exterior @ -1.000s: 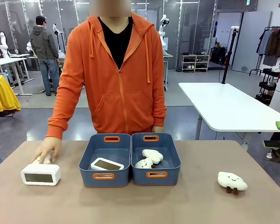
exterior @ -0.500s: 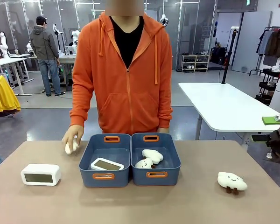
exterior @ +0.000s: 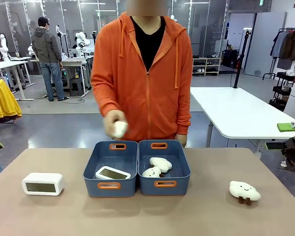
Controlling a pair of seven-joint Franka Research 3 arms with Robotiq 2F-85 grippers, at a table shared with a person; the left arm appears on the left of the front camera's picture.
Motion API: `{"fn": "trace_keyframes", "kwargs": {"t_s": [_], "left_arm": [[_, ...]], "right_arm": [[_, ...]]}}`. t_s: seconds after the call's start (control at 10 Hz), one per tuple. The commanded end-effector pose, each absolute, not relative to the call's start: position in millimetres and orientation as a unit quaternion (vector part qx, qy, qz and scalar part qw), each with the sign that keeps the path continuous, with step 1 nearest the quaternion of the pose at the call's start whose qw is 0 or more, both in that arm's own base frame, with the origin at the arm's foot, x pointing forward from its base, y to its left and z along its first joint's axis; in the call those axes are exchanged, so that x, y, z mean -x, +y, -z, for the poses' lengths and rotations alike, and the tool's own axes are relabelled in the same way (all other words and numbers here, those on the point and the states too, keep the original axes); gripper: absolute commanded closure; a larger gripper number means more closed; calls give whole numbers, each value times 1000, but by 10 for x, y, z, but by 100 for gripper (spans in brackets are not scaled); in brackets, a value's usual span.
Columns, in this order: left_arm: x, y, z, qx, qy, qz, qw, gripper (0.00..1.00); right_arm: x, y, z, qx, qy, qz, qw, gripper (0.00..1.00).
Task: Sort the digital clocks into the basket.
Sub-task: Pick up the Digital clock from the table and place it into the empty Plastic storage basket.
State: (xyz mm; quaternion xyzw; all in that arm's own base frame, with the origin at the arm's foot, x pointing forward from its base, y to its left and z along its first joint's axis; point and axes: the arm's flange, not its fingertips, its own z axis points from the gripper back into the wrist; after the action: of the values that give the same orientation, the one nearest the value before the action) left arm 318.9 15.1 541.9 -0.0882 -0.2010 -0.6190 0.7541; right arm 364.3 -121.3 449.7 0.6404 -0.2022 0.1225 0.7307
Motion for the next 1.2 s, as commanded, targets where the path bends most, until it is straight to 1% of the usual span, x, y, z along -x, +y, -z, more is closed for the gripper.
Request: {"fn": "trace_keyframes", "kwargs": {"t_s": [0.0, 0.1, 0.2, 0.3, 0.4, 0.5, 0.6, 0.7, 0.8, 0.9, 1.1], "left_arm": [[-3108, 203, -5504, 84, -206, 569, 791, 0], [-3108, 203, -5504, 84, -206, 569, 791, 0], [-3173, 187, -5443, 86, -203, 605, 765, 0], [-3149, 180, -5457, 63, -212, 630, 744, 0], [-3188, 143, -5423, 13, -207, 658, 723, 0], [-3395, 27, -5244, -64, -161, 717, 675, 0], [-3683, -66, -5076, -68, -109, 741, 659, 0], [-3897, -150, -5014, -16, -93, 752, 652, 0], [-4051, -247, -4914, -12, -82, 755, 651, 0], [-4236, -344, -4652, -32, -93, 752, 651, 0], [-4447, -357, -4318, -20, -69, 748, 660, 0]], "right_arm": [[-3644, -1221, -4507, -643, -204, -126, 727, 0], [-3644, -1221, -4507, -643, -204, -126, 727, 0], [-3644, -1221, -4507, -643, -204, -126, 727, 0], [-3644, -1221, -4507, -643, -204, -126, 727, 0], [-3644, -1221, -4507, -643, -204, -126, 727, 0], [-3644, -1221, -4507, -643, -204, -126, 727, 0], [-3644, -1221, -4507, -643, -204, -126, 727, 0], [-3644, -1221, -4507, -643, -204, -126, 727, 0], [-3644, -1221, -4507, -643, -204, -126, 727, 0], [-3644, -1221, -4507, -643, -204, -126, 727, 0], [-3644, -1221, -4507, -643, -204, -126, 727, 0]]}}
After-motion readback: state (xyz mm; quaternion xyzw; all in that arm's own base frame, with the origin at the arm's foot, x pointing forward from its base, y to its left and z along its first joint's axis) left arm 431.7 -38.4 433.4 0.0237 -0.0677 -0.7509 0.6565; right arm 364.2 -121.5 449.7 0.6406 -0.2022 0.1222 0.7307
